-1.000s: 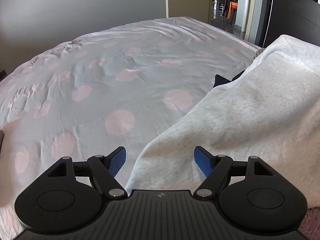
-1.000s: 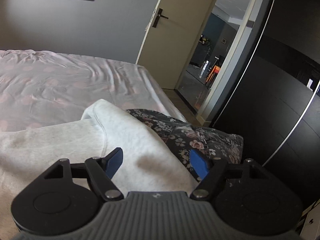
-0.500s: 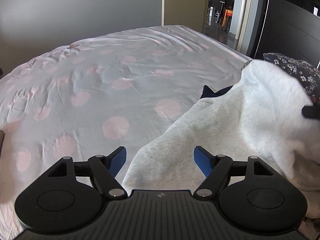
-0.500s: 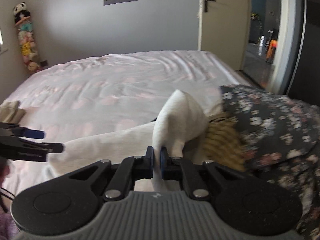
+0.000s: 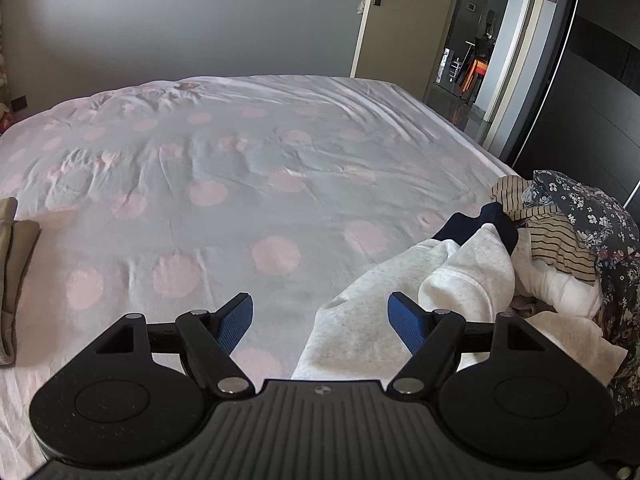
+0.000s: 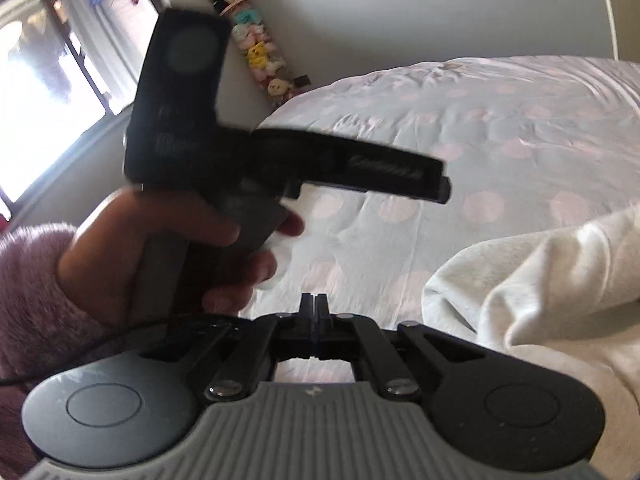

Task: Fold clothes
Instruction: 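Grasp the sweatshirt with the left tool while the right tool holds it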

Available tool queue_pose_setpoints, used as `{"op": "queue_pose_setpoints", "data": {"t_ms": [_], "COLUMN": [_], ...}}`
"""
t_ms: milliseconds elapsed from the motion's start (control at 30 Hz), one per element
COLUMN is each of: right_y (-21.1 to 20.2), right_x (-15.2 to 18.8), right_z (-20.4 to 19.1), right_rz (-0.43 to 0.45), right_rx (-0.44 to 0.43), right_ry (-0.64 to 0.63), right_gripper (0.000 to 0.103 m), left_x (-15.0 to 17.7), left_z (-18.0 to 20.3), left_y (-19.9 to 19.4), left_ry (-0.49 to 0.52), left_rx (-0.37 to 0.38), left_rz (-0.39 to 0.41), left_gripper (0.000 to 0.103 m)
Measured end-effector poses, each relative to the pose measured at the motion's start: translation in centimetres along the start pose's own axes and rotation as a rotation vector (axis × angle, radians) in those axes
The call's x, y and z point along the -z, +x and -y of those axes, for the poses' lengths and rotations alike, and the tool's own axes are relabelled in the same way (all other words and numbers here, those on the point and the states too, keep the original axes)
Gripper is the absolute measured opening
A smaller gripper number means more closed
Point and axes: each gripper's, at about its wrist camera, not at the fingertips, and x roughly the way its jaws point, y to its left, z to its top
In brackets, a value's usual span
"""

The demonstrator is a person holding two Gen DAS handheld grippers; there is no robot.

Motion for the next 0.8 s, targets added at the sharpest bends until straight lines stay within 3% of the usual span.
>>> {"op": "queue_pose_setpoints", "data": {"t_ms": [200,533,800], "right_y": [0.3,-5.2,-9.8], "right_x": [1.1,2.6,4.2], "right_z": [-0.1,3.3,7.2], "right_rz": [0.002,0.066,0.131], "right_rx": [0.153,0.363,0.472], "right_ry": [-0.029,0.058,0.135], "right_gripper": [0.0,0.005,0.012], "left_x": [0.4,0.0,-0.9], "left_z": [0.1,5.2,8.3], "left_y": [-0.1,2.3,7.5], "left_ry": [0.005,0.106,0.169], "left_rx": [0.042,0.142,0.126], "left_rz": [-0.019,-0.08,-0.168], "left_gripper": [0.074,0.074,0.074]}}
